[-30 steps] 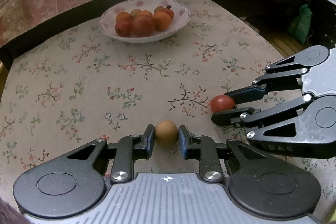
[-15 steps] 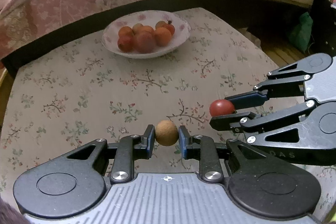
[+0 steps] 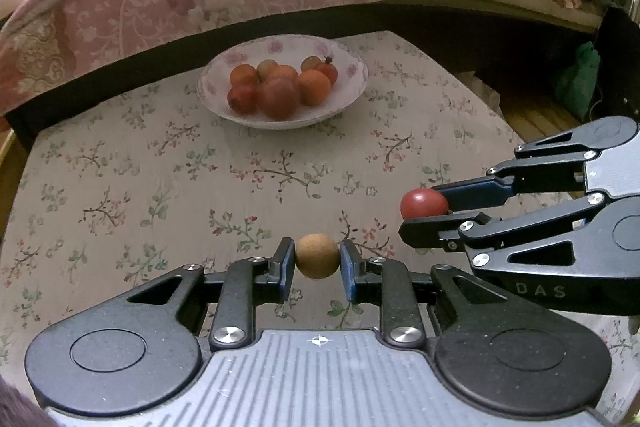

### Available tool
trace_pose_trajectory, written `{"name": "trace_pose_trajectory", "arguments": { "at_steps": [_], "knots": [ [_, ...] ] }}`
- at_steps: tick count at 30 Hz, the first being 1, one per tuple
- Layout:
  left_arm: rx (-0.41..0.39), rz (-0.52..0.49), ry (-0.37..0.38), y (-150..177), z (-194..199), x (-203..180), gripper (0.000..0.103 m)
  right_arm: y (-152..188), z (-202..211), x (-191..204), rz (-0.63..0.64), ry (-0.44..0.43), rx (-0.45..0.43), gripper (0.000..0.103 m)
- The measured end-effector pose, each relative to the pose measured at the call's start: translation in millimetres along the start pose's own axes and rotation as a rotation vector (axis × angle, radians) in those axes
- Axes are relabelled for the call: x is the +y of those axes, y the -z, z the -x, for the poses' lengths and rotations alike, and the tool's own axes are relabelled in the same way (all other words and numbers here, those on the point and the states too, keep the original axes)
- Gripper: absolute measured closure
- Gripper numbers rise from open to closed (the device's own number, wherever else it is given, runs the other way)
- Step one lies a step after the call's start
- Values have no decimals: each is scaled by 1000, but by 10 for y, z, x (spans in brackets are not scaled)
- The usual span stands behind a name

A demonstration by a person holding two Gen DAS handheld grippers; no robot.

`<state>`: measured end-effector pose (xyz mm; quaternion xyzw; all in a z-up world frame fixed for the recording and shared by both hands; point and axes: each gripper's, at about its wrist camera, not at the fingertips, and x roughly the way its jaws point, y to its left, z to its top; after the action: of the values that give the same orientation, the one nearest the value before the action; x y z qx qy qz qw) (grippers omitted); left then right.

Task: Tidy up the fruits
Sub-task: 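Carry the kiwi and red tomato in both tools over the plate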

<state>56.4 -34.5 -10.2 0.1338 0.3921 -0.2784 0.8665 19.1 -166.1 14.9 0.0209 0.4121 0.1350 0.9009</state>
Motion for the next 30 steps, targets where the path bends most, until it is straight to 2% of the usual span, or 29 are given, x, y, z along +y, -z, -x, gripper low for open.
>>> {"name": "trace_pose_trajectory", "arguments": {
  "at_steps": [6, 17, 24, 30],
  "knots": [
    [-15, 3, 9, -53, -12, -17, 71, -35, 5, -34, -16, 4, -14, 74],
    [46, -12, -5, 95, -114, -3, 64, -17, -11, -82, -27, 10, 2, 74],
    [83, 11, -11, 138, -222, 61, 64, -10, -8, -98, -33, 11, 2, 74],
    [71, 13, -12, 117, -260, 70, 64, -2, -31, -103, -31, 14, 9, 74]
  ]
}}
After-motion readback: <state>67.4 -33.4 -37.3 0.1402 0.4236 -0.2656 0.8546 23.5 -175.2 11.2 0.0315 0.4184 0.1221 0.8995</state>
